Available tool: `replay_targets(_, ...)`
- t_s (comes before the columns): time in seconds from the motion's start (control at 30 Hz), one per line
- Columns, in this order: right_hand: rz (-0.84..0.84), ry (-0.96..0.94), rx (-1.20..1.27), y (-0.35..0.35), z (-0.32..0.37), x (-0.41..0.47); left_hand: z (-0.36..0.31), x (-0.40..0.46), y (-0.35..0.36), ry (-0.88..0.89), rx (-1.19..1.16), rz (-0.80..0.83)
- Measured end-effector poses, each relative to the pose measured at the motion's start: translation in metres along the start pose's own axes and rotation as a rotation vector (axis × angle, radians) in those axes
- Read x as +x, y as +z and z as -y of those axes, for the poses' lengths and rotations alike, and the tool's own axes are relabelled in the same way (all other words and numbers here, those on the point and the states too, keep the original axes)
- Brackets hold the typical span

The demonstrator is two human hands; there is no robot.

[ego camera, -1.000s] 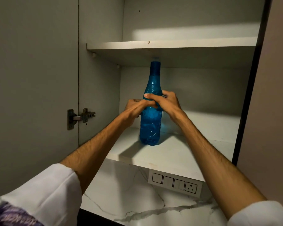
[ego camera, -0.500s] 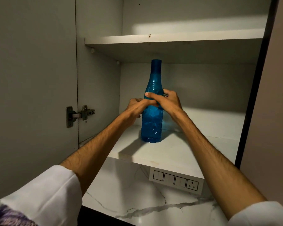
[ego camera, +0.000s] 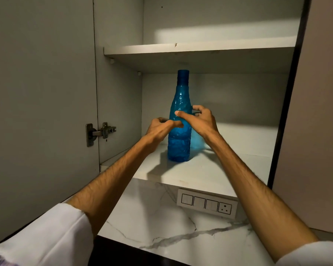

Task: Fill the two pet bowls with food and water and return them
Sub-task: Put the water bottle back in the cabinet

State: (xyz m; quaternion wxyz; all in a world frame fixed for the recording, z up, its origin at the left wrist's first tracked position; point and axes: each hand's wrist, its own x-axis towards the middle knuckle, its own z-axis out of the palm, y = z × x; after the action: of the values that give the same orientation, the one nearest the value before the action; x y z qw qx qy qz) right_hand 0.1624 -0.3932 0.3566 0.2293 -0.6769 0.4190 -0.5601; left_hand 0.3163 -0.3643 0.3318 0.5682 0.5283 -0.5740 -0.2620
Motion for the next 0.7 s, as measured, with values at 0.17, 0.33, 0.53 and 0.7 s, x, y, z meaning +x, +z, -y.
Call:
replay_targets(0.17, -0.036, 0.008, 0.002, -0.009, 0.005, -0.021, 0.002, -0.016, -0.006, -0.030, 0.002, 0.010)
replay_targets(0.33, -0.053, -0.010, -0.013, -0.013, 0.018, -0.045, -0.004, -0.040, -0.014, -0.015, 0.001, 0.024)
replay_targets(0.53, -0.053, -0.018, 0.017, -0.012, 0.040, -0.077, -0.010, -0.074, -0.024, -0.005, -0.014, 0.058)
replay_targets(0.7, -0.050, -0.042, 0.034, -0.006, 0.061, -0.104, -0.016, -0.106, -0.037, 0.012, -0.023, 0.085)
